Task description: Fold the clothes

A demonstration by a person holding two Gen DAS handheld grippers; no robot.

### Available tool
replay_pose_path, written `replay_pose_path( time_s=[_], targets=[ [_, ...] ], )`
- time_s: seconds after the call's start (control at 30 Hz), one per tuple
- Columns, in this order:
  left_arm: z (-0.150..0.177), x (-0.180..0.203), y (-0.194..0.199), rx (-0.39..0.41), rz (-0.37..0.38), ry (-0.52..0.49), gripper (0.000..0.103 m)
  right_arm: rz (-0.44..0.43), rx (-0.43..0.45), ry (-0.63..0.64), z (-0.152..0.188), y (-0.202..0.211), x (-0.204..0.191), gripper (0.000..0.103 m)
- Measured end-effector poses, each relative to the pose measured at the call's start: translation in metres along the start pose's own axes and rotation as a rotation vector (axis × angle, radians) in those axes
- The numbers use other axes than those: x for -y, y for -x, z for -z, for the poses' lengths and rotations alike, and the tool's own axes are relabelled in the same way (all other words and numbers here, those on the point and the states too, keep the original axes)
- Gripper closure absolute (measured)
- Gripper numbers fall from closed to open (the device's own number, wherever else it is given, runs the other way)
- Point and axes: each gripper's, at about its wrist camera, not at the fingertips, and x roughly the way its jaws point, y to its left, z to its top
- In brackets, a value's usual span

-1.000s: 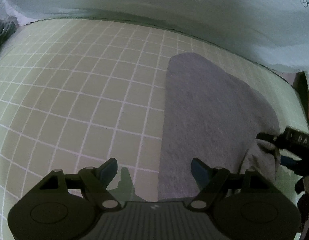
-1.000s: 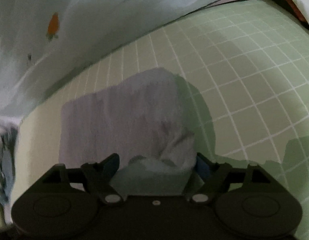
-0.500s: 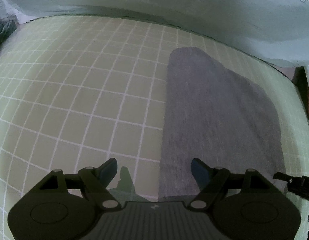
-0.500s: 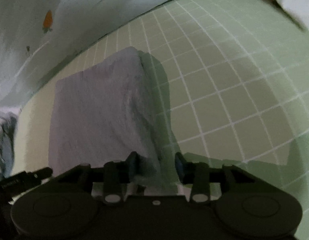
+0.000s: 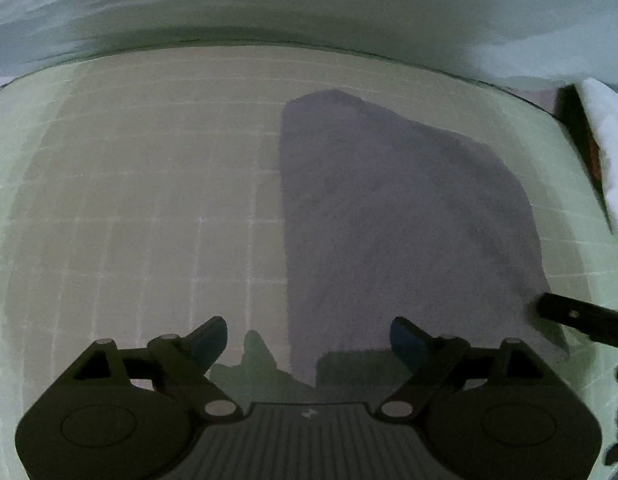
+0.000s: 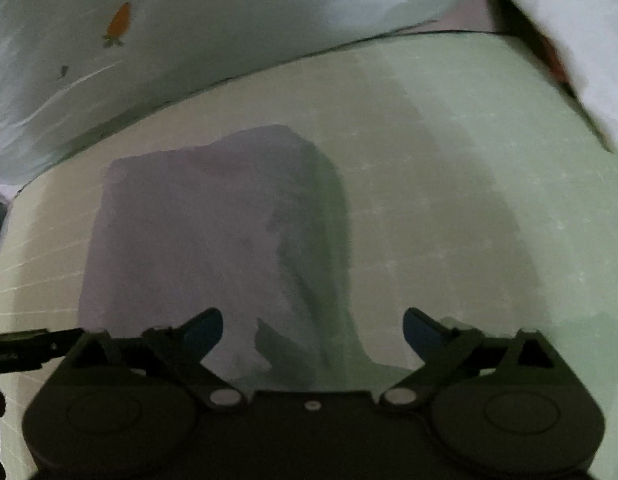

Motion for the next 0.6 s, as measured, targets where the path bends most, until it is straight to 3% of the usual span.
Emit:
replay_pose_path(
  time_s=[0.13,0.37,0.5,0.57,0.6],
  targets=[
    [-0.015,0.000,-0.016,0.009,0.026,-0.047,0.014,0.012,0.017,0.034,-0.007,-0.023,-0.013,0.005],
    [-0.031,-0.012,-0.041,-0.003,0.145,-0.017,0.014,0.040,-0.014,0.104,-0.008,-0.044,-0.038,0.005],
    [-0.029,-0.018,-0.044,0.028,0.208,0.006,0.016,0.051,0.034,0.087,-0.007,-0.049,-0.048,0.005],
    [-0.028,-0.016,-0.045,0.040,0.234,0.005,0.025,0.060,0.041,0.095,-0.007,-0.052,-0.055,0.005],
    [-0.028,-0.015,-0.045,0.047,0.247,0.005,0.034,0.067,0.041,0.105,-0.007,-0.053,-0.059,0.007]
  ],
)
